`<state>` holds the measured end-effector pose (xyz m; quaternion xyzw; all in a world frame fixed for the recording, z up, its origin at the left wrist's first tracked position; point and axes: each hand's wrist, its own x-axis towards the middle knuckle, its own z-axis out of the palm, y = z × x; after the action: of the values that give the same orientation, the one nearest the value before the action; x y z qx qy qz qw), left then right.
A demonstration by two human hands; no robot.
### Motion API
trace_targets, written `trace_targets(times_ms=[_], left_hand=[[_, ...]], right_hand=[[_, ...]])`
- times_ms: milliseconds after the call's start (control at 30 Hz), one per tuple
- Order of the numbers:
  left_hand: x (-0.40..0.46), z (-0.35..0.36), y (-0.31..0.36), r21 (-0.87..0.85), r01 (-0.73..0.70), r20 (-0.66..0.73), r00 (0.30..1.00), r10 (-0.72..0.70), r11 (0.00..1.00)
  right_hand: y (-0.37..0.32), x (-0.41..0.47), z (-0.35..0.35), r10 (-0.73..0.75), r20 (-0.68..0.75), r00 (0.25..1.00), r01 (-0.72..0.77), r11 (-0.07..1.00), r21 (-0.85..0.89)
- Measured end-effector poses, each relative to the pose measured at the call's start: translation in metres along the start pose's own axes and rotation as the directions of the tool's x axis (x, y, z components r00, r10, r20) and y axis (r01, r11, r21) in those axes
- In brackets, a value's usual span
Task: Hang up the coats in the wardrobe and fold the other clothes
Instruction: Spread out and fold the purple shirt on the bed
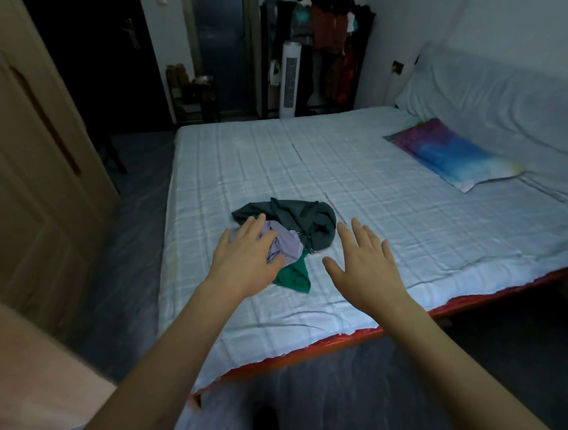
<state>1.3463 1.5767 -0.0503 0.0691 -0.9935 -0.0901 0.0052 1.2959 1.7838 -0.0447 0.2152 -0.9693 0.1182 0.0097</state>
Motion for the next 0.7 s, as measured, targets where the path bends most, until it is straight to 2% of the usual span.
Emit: trace_targets(times_ms=[300, 500, 700], left_hand=[[0.120, 0.007, -0.039, 0.002, 0.030, -0.022, 0.999, -0.030, 1.000], [0.203, 0.011, -0.072, 0.015, 0.051, 0.019, 0.999, -0.051, 0.999], [0.246, 0.039, -0.101, -0.003, 0.086, 0.051, 0.995, -0.086, 0.996]], right_hand=[[0.014, 0.127, 0.010, -0.034, 0.015, 0.999, 0.034, 0.999, -0.007], [0.014, 0.212, 0.031, -0.058, 0.065, 0.996, 0.058, 0.998, -0.005], [0.015, 0.271, 0.064, -0.109, 0.156, 0.982, 0.113, 0.993, -0.019]])
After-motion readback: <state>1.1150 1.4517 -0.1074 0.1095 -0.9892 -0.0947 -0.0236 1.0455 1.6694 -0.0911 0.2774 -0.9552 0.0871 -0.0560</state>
